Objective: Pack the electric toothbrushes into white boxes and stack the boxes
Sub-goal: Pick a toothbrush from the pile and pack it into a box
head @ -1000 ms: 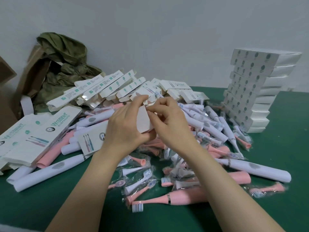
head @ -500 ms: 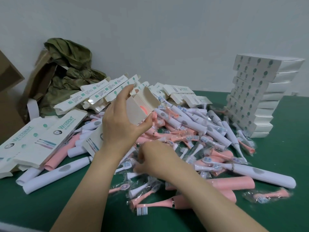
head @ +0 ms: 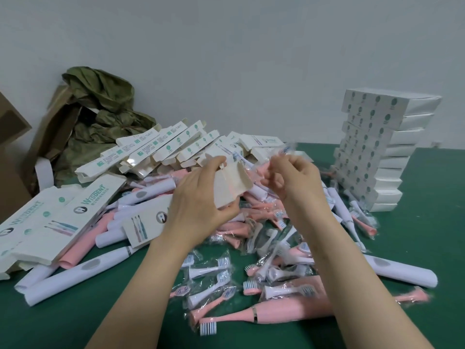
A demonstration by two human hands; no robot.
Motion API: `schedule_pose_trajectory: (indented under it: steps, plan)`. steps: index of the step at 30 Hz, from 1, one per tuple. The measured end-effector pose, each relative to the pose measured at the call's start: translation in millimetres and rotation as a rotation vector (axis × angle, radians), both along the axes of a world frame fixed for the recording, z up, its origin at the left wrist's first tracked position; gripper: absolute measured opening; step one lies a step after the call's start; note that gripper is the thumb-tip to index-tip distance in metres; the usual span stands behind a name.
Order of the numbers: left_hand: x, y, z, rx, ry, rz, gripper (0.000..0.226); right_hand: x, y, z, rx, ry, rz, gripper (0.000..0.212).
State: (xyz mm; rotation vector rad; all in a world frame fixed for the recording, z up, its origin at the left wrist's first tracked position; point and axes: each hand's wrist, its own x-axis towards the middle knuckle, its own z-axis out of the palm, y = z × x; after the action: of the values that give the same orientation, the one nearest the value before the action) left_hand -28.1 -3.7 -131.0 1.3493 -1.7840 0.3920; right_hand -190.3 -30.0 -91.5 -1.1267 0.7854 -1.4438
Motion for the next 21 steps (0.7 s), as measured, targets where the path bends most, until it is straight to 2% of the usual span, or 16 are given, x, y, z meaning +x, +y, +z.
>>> schedule_pose_trajectory:
  steps: [2,3,5,7,11,15,18,21]
  plan:
    - [-2,-2,-2,0.033,-0.025,-0.021,0.069,5,4,4,-0.034,-0.227,0.093,0.015]
    - [-3,-2,-2,0.040,-0.026,-0.029,0.069,9,6,3,-0.043,-0.282,0.157,0.019]
    - [-4,-1,-2,0.036,-0.012,-0.035,0.069,18,10,-1,-0.020,-0.210,0.212,0.023]
    - [-4,0,-2,0.017,0.003,-0.035,0.071,26,12,-7,0.027,-0.061,0.138,0.024]
    - [-3,3,-1,-0.006,-0.009,-0.041,0.072,30,8,-11,0.060,-0.075,0.033,0.016]
    - [-3,3,-2,-0.015,0.002,-0.036,0.071,33,6,-15,-0.020,0.025,-0.074,0.017]
    - [-4,4,-2,-0.021,0.019,-0.034,0.069,30,5,-16,0.040,-0.081,-0.065,0.019]
    - [-4,4,-2,-0.046,0.045,-0.028,0.067,29,5,-20,-0.033,0.003,-0.027,0.019]
